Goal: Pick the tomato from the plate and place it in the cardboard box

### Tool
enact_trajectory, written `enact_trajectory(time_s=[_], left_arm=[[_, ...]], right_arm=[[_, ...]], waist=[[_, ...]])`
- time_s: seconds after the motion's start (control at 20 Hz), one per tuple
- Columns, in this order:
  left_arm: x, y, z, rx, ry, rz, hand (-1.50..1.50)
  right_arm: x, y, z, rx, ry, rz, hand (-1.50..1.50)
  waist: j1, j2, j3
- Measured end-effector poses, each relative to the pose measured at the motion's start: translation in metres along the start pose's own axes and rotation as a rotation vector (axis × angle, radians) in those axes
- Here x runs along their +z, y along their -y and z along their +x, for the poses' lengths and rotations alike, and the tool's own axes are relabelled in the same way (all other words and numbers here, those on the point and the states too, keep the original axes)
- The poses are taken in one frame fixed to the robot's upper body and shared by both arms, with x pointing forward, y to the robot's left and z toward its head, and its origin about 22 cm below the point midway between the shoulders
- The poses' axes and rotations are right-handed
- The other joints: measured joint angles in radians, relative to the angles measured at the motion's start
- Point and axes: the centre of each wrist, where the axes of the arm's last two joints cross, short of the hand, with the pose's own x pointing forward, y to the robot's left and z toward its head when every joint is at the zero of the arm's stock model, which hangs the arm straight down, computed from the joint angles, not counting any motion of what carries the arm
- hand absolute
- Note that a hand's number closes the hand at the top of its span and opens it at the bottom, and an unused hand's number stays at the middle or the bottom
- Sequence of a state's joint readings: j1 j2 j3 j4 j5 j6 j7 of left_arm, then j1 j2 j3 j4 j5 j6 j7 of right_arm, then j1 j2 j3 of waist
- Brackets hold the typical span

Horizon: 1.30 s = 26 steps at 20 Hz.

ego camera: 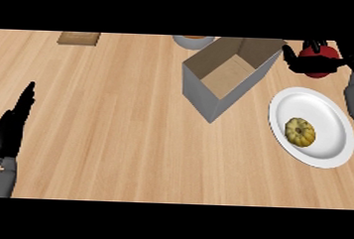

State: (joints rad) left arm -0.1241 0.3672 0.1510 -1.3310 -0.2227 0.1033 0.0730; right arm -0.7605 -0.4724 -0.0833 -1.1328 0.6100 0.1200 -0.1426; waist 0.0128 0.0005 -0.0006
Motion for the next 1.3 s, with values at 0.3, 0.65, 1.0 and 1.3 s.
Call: enact_trajectory(time_s=[0.3, 0.65, 1.0, 1.3], left_arm=[[0.003, -0.003, -0.003, -0.001, 0.009, 0.003, 0.00], [0.001, 0.001, -0.001, -0.002, 0.018, 0.000, 0.00], [-0.004, 0.009, 0.009, 0.004, 0.040, -0.016, 0.00], [-0.002, 0.011, 0.013, 0.002, 0.054, -0.031, 0.00]], right_arm=[[-0.039, -0.024, 0.031, -0.111, -0.052, 0.027, 1.50], [-0.075, -0.056, 0.051, -0.168, -0.097, 0.061, 1.50], [-0.087, -0.096, 0.059, -0.119, -0.179, 0.066, 1.50], [-0.082, -0.119, 0.051, -0.196, -0.307, 0.105, -1.50]], waist=[[0.007, 0.003, 0.000], [0.020, 0.009, 0.000], [0.044, 0.021, 0.001], [0.061, 0.027, 0.001]])
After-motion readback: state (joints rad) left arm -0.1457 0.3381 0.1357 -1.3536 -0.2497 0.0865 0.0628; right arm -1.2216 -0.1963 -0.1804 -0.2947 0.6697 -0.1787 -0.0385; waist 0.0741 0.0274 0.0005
